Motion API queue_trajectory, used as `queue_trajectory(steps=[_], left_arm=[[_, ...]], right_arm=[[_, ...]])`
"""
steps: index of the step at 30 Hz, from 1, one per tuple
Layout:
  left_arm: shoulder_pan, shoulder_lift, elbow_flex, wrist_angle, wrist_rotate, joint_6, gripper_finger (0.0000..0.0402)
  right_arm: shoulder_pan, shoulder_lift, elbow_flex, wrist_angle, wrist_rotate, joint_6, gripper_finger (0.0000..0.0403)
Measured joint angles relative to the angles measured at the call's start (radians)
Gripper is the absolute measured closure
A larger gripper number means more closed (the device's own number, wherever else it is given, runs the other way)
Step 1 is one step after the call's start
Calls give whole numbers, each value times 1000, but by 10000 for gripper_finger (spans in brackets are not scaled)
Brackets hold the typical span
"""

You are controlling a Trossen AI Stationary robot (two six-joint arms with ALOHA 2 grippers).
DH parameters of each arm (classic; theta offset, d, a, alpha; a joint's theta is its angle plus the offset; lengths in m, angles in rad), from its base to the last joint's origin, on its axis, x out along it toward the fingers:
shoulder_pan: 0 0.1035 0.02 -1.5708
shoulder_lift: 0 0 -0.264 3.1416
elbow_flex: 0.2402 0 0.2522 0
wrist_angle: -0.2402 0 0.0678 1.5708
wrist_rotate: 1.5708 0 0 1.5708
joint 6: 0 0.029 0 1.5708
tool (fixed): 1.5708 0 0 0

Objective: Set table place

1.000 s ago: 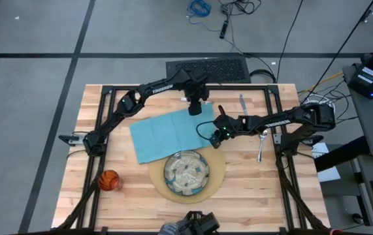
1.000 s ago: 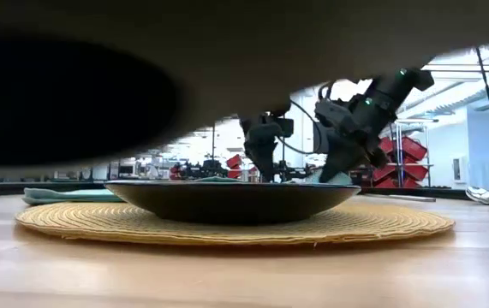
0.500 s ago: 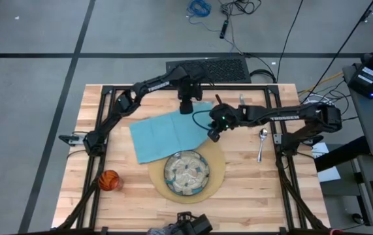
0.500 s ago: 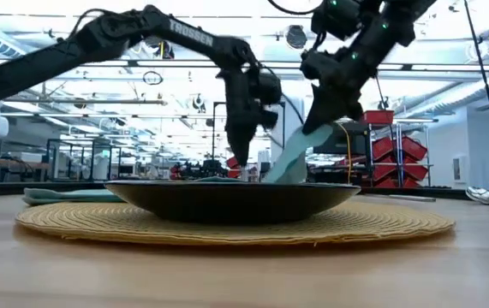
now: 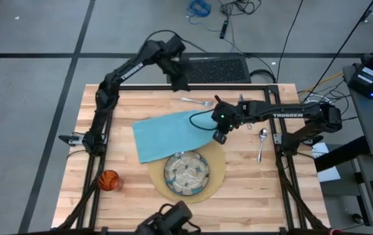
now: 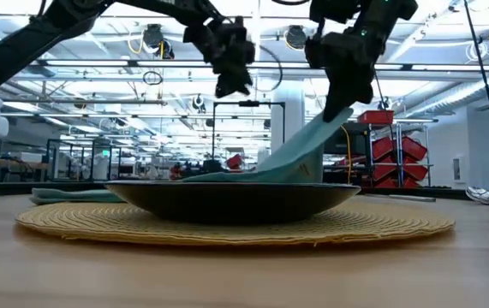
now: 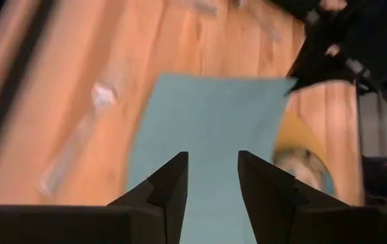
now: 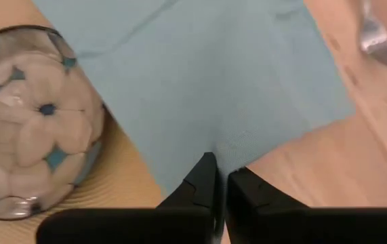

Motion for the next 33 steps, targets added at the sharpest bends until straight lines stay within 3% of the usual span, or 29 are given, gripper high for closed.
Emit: queue_trajectory(steps=[3,7,10,19,29,33], left_arm=[[-34,15,1,-7,-24,4,288],[-65,61,-15,15,-137,6,288],[-62,96,-33,4,-147,41,288],[-99,249,-62,43,50,95,288],[-161,266,-43,124,50,139,288],[-154,266,-41,122,42,131,288]], right_arm=[[35,0,0,-1,-22,69,403],[89,7,-21,4,-53,138,403],[121,8,-75,19,-53,199,403],[196,8,-267,210,-76,360,403],[207,9,-338,265,-52,380,399],[169,9,-339,266,19,325,363]])
